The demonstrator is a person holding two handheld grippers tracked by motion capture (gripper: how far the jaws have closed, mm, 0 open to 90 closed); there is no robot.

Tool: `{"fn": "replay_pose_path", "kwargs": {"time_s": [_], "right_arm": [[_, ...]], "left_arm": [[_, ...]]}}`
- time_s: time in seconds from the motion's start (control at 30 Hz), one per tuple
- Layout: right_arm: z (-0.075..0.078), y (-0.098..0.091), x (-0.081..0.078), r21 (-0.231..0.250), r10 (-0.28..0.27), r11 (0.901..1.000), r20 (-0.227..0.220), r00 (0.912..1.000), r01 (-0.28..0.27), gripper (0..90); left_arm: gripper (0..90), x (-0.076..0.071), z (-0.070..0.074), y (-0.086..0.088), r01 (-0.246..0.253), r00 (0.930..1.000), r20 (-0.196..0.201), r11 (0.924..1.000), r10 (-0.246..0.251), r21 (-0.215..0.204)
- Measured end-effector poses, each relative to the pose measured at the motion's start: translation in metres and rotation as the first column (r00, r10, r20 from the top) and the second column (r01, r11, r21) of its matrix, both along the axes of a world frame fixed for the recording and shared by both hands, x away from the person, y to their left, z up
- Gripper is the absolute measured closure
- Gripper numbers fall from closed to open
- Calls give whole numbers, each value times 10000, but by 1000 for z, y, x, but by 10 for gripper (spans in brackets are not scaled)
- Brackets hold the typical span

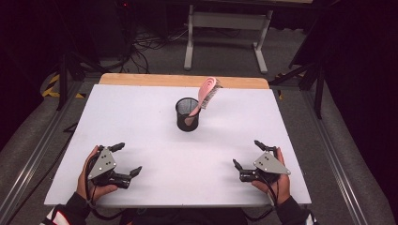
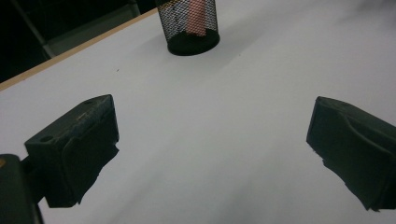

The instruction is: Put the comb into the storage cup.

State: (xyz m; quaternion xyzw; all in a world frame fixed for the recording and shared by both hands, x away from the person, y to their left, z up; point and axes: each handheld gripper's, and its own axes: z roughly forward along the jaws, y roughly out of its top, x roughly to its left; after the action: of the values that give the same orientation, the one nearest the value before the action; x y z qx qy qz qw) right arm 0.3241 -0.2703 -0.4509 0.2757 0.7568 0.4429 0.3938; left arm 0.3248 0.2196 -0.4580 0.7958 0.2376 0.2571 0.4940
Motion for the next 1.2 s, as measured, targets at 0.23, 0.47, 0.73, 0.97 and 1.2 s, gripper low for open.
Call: {"fn": "replay_pose_path", "kwargs": {"time_s": [0.23, 0.47, 0.73, 0.97, 1.2], "right_arm": [[2, 0, 0, 63, -53, 10000, 120, 9999, 52, 40], [3, -3, -1, 242, -107, 9997, 181, 9998, 103, 40], [4, -4, -2, 202, -162, 9997, 269, 9995, 157, 40], [5, -6, -2, 262, -227, 9994, 340, 9992, 218, 40], [6, -3, -4, 253, -147, 9996, 333, 9993, 139, 41]], "left_arm": [[29, -1, 2, 0, 33, 10000, 22, 10000, -33, -59], [33, -1, 2, -1, 14, 10000, 11, 10000, -14, -29], [35, 1, 2, -2, -6, 10000, -2, 10000, 6, -65], [36, 2, 2, 0, -83, 10000, -49, 9999, 82, -144], [36, 1, 3, -1, -129, 9999, 5, 9999, 129, -20]]}}
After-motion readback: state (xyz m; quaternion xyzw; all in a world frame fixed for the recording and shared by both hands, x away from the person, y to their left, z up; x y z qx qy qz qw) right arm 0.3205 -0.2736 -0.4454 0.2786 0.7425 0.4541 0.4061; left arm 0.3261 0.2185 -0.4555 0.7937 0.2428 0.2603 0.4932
